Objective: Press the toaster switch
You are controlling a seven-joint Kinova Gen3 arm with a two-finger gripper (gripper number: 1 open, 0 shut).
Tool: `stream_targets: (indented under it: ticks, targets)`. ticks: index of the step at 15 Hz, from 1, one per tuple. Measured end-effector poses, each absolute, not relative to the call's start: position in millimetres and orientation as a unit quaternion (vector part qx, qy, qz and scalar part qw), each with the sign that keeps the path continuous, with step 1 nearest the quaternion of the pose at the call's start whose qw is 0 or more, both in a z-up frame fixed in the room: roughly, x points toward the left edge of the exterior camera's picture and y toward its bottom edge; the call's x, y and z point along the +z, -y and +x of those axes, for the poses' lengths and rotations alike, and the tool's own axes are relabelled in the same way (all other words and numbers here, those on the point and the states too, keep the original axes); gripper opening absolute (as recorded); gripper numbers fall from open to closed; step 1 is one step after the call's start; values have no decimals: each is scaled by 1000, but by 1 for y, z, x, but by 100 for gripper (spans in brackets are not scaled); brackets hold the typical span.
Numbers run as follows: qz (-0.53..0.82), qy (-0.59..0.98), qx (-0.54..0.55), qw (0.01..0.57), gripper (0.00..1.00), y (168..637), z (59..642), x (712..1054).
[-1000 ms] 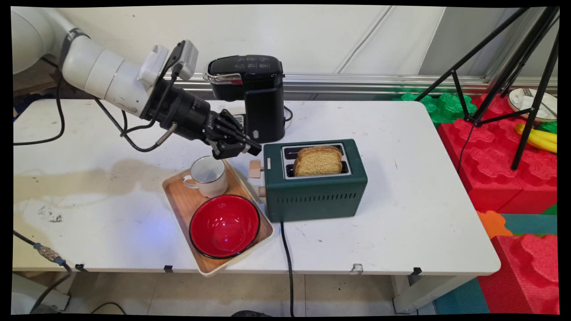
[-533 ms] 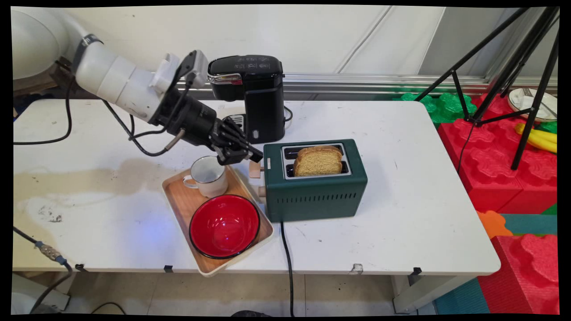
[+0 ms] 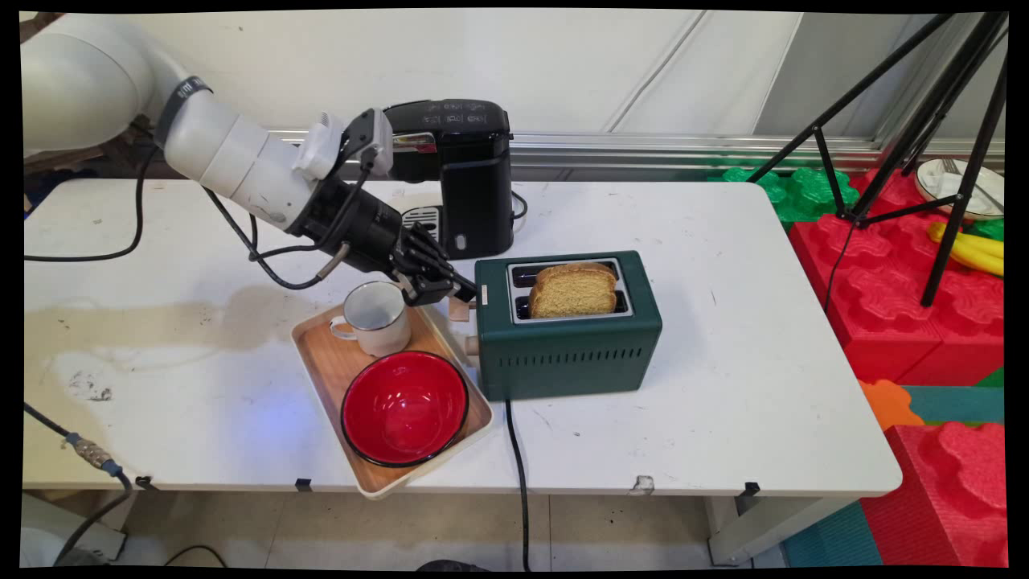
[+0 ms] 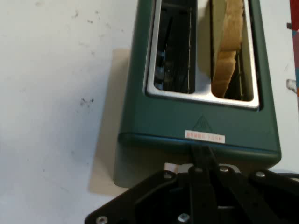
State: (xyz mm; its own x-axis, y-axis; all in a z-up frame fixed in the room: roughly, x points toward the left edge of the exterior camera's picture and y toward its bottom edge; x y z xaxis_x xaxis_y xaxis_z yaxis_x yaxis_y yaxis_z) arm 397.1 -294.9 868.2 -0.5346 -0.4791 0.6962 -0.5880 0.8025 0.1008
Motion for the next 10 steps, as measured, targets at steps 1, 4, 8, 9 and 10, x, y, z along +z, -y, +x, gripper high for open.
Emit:
stream_targets:
  ticks: [1,4,8,9,10]
  targets:
    - [307,873,72,371,0,295,397,866]
    - [308,875,68,367,0,296,395,861]
    - [310,877,65,360,0,298,394,853]
    - [310,878,65,359,0,298,394,851]
    - [309,879,65,357,0,299,392,848]
